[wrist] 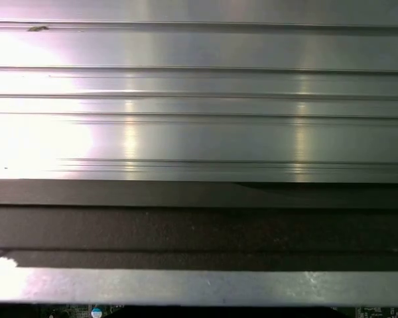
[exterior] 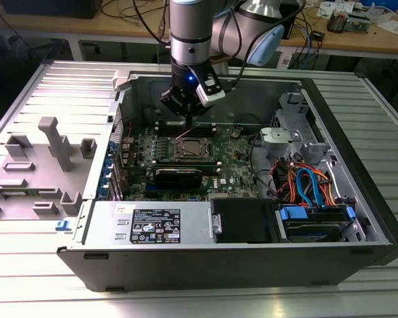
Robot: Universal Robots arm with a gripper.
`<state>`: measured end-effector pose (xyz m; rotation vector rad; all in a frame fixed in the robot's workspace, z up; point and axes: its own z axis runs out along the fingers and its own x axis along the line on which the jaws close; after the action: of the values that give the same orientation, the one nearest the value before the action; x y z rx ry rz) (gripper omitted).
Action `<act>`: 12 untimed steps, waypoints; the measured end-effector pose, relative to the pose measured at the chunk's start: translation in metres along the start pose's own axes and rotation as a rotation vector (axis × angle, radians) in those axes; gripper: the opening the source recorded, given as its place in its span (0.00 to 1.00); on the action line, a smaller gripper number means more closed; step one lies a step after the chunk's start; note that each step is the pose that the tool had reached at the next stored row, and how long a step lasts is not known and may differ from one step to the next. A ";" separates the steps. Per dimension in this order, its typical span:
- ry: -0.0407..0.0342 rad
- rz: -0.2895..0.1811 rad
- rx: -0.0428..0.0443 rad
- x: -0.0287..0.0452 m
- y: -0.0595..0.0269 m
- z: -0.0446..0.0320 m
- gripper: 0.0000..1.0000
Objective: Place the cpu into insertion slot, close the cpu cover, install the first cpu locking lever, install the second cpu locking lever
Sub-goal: 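Install the first cpu locking lever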
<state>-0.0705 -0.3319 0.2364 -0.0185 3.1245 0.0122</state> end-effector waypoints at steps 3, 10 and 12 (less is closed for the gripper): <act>0.0001 0.000 0.0001 -0.0005 0.0000 0.0002 0.11; 0.0000 0.000 0.0001 -0.0026 0.0000 0.0016 0.11; 0.0000 0.000 0.0001 -0.0034 0.0000 0.0020 0.11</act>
<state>-0.0670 -0.3319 0.2345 -0.0185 3.1246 0.0121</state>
